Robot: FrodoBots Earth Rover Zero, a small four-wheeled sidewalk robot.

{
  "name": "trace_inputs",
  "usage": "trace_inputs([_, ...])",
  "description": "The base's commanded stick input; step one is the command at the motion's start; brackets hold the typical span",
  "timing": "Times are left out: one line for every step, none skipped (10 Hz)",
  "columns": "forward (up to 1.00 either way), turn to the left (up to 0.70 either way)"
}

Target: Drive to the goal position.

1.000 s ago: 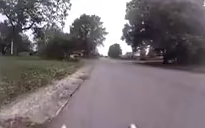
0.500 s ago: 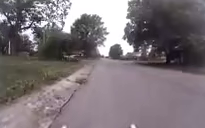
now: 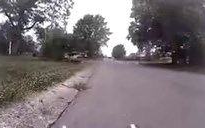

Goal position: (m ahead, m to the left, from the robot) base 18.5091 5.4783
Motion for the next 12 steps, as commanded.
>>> trace_inputs([1.0,0.0])
trace_inputs([1.0,0.0])
trace_inputs([1.0,0.0])
trace_inputs([1.0,0.0])
trace_inputs([1.0,0.0])
trace_inputs([1.0,0.0])
trace_inputs([1.0,0.0])
trace_inputs([1.0,0.0])
trace_inputs([1.0,0.0])
trace_inputs([1.0,0.0])
trace_inputs([1.0,0.0])
trace_inputs([1.0,0.0])
